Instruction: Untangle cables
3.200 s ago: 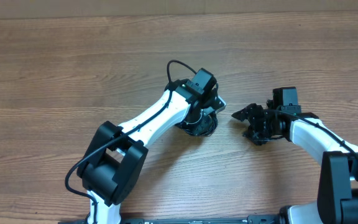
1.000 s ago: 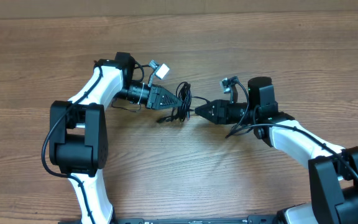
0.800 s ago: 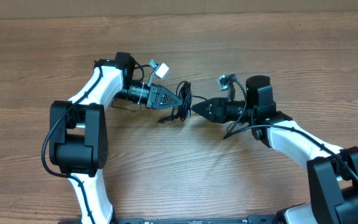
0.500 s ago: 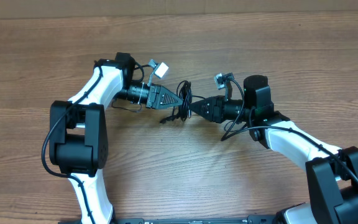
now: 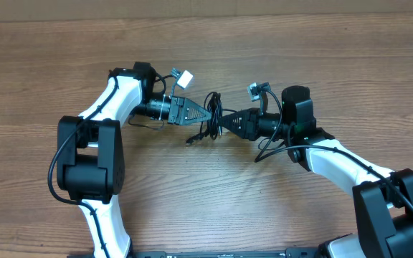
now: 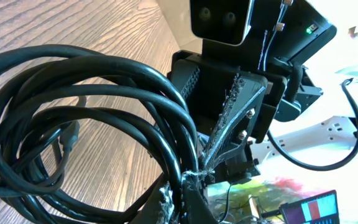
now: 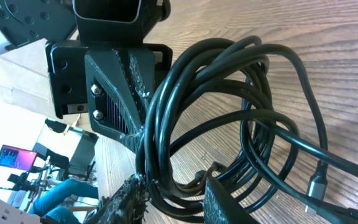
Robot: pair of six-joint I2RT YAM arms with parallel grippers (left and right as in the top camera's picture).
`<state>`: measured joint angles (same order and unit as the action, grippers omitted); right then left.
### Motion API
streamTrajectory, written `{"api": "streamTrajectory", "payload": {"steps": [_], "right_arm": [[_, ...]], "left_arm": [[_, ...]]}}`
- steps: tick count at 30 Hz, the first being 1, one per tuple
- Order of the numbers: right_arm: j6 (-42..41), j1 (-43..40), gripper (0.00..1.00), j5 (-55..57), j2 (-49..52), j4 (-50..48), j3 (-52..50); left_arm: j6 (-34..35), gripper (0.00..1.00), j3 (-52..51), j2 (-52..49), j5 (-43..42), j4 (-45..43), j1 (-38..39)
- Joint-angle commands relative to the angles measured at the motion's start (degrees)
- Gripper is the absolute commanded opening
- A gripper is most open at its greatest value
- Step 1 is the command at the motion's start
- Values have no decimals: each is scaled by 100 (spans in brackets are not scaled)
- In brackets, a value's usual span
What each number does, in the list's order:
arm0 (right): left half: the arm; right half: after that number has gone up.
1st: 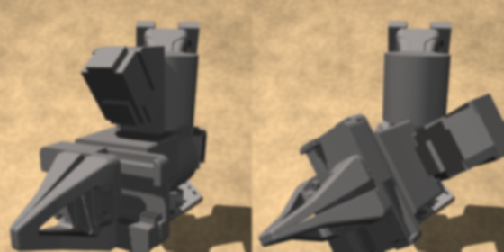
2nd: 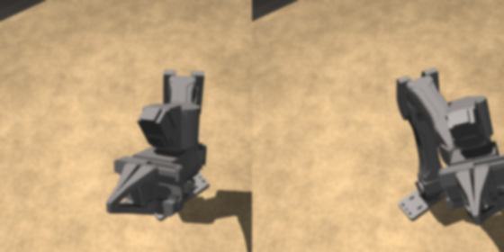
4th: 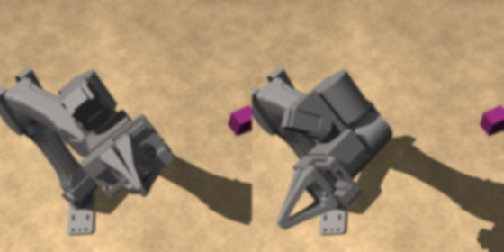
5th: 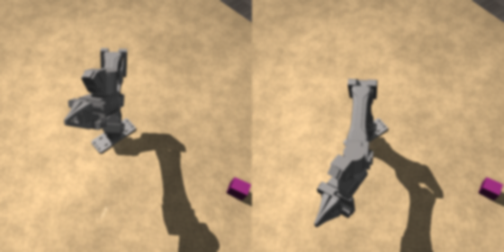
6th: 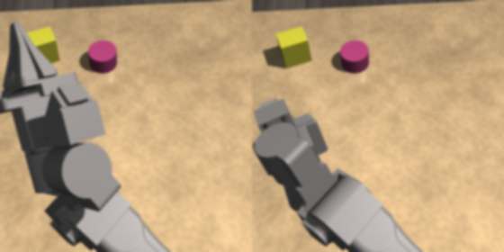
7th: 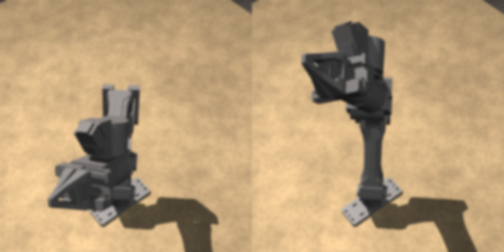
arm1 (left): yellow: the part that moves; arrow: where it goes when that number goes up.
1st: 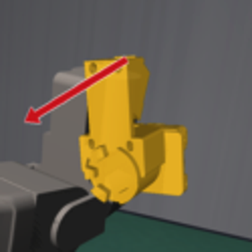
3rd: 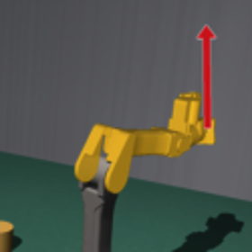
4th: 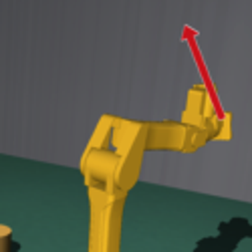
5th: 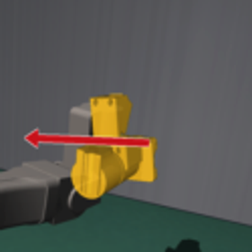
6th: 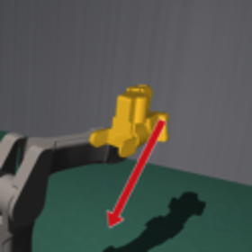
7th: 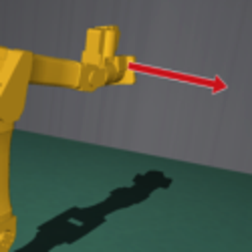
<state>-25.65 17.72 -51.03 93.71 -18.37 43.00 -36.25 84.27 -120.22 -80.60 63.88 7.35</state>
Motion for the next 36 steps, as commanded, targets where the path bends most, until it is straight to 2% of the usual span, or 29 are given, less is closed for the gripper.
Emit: {"api": "streamTrajectory", "payload": {"steps": [1, 10, 16, 27, 30, 33, 36], "right_arm": [[20, 28, 30, -4, 26, -61, -4], [17, 188, 29, -111, 26, -260, -4], [17, 190, 24, -109, 26, -306, -4], [20, 260, 23, -109, 26, -297, -4], [22, 260, 17, -109, 26, -275, -4], [22, 258, 4, -107, 26, -234, -4], [22, 258, 4, -109, 26, -162, -4]], "left_arm": [[-258, 4, 24, -15, -435, 79, -15], [-282, 4, 24, -15, -544, 369, -15], [-289, 4, 24, -15, -614, 601, -13], [-299, 4, 24, -15, -922, 662, 173], [-299, 4, 24, -15, -927, 658, 260], [-299, 4, 24, -15, -920, 658, 275], [-297, 4, 24, -15, -920, 662, 275]]}}
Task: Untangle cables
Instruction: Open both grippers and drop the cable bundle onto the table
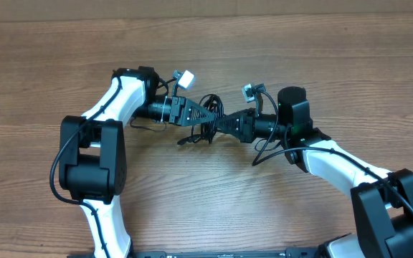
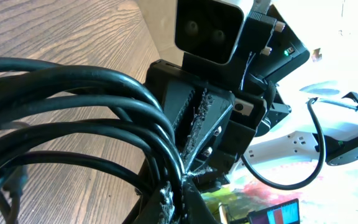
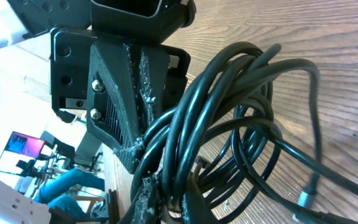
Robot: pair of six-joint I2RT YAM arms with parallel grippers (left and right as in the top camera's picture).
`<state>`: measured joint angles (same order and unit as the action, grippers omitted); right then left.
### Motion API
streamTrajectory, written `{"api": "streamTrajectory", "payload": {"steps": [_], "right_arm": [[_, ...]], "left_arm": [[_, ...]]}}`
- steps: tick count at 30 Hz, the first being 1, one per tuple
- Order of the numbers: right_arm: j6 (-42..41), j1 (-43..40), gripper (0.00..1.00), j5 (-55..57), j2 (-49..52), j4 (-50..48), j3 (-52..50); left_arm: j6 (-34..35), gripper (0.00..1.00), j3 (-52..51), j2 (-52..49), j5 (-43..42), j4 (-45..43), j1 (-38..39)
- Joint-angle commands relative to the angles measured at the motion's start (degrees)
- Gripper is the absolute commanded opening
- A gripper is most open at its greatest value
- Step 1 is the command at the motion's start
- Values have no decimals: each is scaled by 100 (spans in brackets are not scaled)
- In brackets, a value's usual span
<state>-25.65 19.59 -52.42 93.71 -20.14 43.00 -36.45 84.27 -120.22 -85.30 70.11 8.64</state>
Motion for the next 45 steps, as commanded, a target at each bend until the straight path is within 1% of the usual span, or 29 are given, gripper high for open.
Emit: {"api": "streamTrajectory", "payload": {"steps": [1, 7, 10, 14, 19, 22, 27, 32, 37, 41, 43, 45], "right_arm": [[22, 68, 4, 31, 26, 52, -4], [0, 59, 4, 31, 26, 79, -4], [-466, 17, 4, 79, 26, 92, -4], [-874, -164, 4, 50, 26, 90, -2], [-1217, -492, 4, -422, 22, 33, -2], [-1252, -684, 4, -675, 9, 31, -2], [-1252, -949, 4, -728, 9, 278, -2], [-1611, -1207, 4, -833, 9, 420, -2], [-1762, -1473, 4, -984, 9, 643, -2], [-1427, -1738, 4, -813, 9, 1276, -2], [-1200, -1895, 4, -387, 9, 1816, -4], [-990, -2039, 4, 85, 9, 2341, -2]], "left_arm": [[-278, 4, 24, -15, -415, 37, 146], [-275, 4, 24, -15, -44, 59, 146], [-278, 4, 24, -15, 348, 55, 146], [-275, 4, 24, -15, 903, 61, 136], [-275, 4, 24, -15, 1506, 59, 122], [-271, 4, 24, -15, 1744, 59, 72], [-188, 4, 24, -15, 2079, 59, -94], [393, 4, 24, -15, 2822, -35, -313], [1513, 4, 24, -15, 3877, -439, -483], [2173, 4, 24, -15, 4634, -654, -568], [2433, 4, 24, -15, 4953, -721, -577], [2546, 4, 24, -15, 5077, -743, -575]]}}
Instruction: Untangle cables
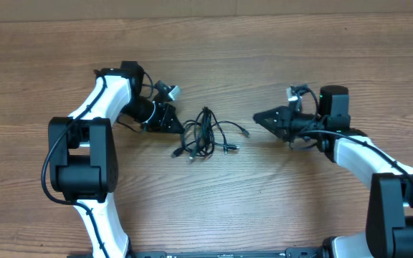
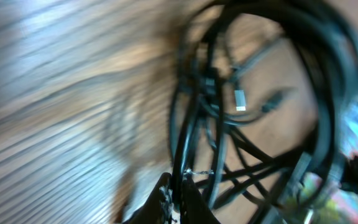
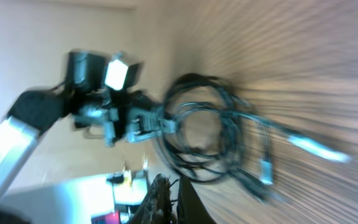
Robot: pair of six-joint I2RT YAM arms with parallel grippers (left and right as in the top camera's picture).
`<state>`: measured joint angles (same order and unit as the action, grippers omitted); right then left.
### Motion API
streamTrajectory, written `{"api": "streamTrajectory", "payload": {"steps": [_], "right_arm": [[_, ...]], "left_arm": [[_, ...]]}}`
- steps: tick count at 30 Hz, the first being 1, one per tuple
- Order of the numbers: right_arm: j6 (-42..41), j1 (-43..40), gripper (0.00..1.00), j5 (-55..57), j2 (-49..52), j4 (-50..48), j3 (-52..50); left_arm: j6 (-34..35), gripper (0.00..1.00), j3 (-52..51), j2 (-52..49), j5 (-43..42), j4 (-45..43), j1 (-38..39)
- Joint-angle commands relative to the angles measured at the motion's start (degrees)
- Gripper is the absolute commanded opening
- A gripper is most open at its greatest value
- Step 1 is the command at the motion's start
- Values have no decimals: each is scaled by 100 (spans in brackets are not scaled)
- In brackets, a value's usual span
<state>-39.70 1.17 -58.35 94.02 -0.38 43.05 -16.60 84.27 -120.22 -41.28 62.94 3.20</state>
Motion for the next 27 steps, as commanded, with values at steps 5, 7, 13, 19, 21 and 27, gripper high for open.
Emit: {"api": "streamTrajectory", "payload": {"steps": [5, 7, 13, 19, 21, 27], "right_arm": [[424, -275, 4, 1281, -22, 1040, -9], [424, -186, 4, 1266, -22, 1014, -7], [424, 146, 12, 1202, -22, 903, -7], [420, 426, 25, 1200, -22, 592, -7], [420, 525, 31, 1202, -22, 479, -7], [420, 601, 34, 1204, -22, 367, -7]], "left_arm": [[570, 4, 22, -15, 675, -39, -2], [570, 7, 22, -15, 675, -39, 28], [518, 66, 199, -9, 654, 212, -13], [505, 70, 1285, 2, 177, 1202, -260], [505, 70, 1602, 2, 114, 1399, -240], [426, 68, 1731, -4, 101, 1517, 225]]}}
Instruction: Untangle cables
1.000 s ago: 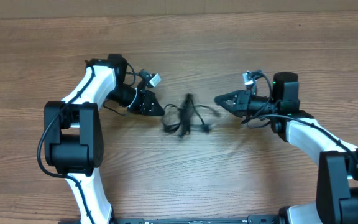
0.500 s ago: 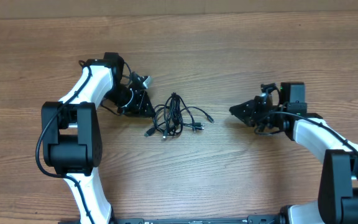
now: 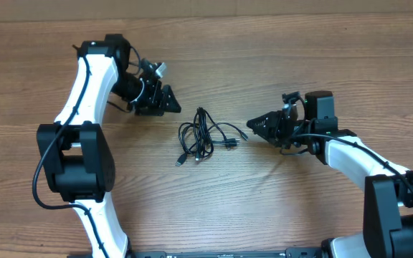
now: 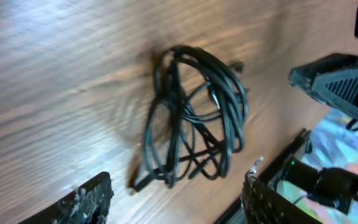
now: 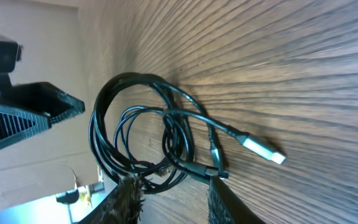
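Note:
A loose tangle of thin black cables lies on the wooden table between the two arms, with its plug ends sticking out at the right and lower left. In the left wrist view the same tangle of cables lies ahead of my left gripper, which is open and empty. From overhead the left gripper is up and to the left of the tangle, apart from it. My right gripper is open just right of it. Its wrist view shows the cables and a silver plug ahead of the right gripper.
The wooden table stretches all round the tangle. The table's far edge runs along the top of the overhead view. The arm bases stand at the near left and near right.
My left gripper was shut at the tangle's left edge; it is now open and farther up and left. My right gripper has opened and come closer to the tangle's right plug ends.
At first both grippers met at the cable bundle, the left shut on it and the right's fingers round it. Then both were shut on it, pressed close together. Later the bundle lay spread on the table with the right gripper drawn back. Now both are open and apart.

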Robot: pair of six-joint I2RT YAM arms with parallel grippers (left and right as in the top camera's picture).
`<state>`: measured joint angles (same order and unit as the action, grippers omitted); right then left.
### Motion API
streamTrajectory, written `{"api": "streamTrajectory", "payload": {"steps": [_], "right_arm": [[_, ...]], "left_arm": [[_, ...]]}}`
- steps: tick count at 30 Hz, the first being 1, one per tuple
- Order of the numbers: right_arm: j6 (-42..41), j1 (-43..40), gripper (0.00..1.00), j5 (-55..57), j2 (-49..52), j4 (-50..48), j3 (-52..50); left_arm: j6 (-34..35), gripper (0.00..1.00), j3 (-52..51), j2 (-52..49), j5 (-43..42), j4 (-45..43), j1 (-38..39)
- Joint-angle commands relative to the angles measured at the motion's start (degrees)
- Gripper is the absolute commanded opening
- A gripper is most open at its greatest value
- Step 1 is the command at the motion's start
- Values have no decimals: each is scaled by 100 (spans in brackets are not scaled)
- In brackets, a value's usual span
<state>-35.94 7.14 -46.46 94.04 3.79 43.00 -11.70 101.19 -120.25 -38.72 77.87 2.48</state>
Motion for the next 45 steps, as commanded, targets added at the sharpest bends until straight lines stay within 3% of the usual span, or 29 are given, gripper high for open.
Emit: {"api": "streamTrajectory", "payload": {"steps": [1, 10, 12, 13, 15, 17, 19, 22, 23, 34, 39, 45], "right_arm": [[44, 4, 33, 15, -22, -50, -2], [44, 4, 34, 13, -22, -46, -2], [44, 4, 34, 13, -24, -46, -2], [44, 4, 34, 13, -22, -46, -2], [44, 4, 34, 13, -22, -46, -2], [44, 4, 34, 13, -22, -46, -2], [44, 4, 34, 13, -22, -46, -2], [44, 4, 34, 13, -22, -46, -2], [44, 4, 34, 13, -22, -46, -2], [44, 4, 35, 13, -22, -46, -2], [46, 4, 35, 13, -22, -24, -2], [46, 4, 35, 13, -22, 15, -4]], "left_arm": [[-74, 68, 13, -2, -153, 7, 393], [63, 63, -256, -9, 341, -249, 1060], [57, 52, -330, -9, 382, -280, 1106], [52, 37, -396, -9, 385, -315, 1121], [31, 23, -459, -9, 413, -337, 1121], [-9, 15, -509, -9, 522, -341, 1121], [-9, 16, -544, -9, 664, -378, 1121], [-4, 45, -557, -9, 713, -446, 1123], [9, 49, -557, -9, 662, -466, 1130], [61, 57, -557, -9, 289, -577, 1207], [59, 46, -557, -9, 293, -632, 1311], [59, 43, -557, -9, 487, -713, 1445]]}}
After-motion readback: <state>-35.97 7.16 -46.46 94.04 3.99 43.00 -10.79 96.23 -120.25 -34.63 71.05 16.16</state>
